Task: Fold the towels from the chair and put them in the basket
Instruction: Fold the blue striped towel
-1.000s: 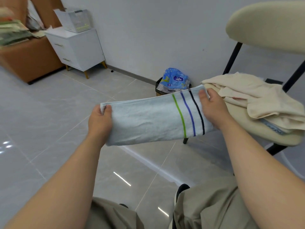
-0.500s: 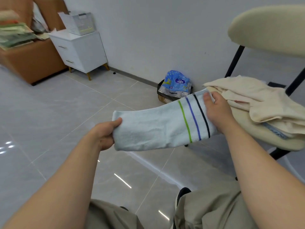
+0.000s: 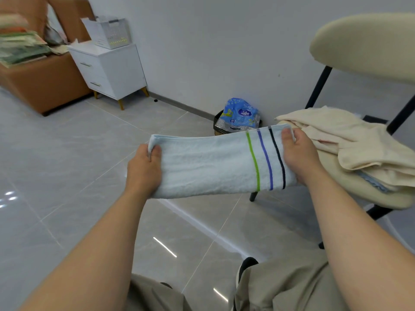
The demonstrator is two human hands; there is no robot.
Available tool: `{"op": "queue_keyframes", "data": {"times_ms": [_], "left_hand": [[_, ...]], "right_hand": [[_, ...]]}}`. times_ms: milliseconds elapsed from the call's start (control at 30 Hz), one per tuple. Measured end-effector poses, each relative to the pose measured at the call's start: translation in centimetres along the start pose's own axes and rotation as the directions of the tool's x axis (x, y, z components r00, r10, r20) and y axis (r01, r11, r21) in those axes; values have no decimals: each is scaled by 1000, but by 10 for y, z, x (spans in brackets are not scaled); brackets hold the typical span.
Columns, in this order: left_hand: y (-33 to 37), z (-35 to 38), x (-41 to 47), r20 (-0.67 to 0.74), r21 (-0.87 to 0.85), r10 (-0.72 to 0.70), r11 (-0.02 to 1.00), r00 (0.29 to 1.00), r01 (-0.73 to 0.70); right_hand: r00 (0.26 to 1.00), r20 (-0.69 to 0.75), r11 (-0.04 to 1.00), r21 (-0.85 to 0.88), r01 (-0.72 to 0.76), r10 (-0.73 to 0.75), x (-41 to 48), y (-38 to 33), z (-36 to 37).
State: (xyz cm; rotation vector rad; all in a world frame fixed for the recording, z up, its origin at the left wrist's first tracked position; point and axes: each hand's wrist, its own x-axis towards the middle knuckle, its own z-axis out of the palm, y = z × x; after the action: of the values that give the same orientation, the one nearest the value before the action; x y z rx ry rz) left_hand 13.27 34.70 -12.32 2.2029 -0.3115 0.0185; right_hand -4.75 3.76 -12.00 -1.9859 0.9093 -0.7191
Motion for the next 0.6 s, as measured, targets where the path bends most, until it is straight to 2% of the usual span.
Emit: {"op": "queue_keyframes", "data": {"times_ms": [100,267,400,600], "left_hand": [[-2,-3,5,48,-162,-98,981,994,104],[-2,-7,8,207,-413,-224,862,952,293],[-2,-8,8,309,-461,-274,794,911,395],[-5,-6,10,313,-453,-312,781,897,430]], "right_hand": [[1000,-6,1000,-11,8,-8,-1,-3,0],[1000,-10,1000,-6,17,-18,-1,-6,-1],[1000,18,999,-46,19,-18,-4,-4,-1],[1000,28,999,-35,4,-3,-3,-3,3]]}}
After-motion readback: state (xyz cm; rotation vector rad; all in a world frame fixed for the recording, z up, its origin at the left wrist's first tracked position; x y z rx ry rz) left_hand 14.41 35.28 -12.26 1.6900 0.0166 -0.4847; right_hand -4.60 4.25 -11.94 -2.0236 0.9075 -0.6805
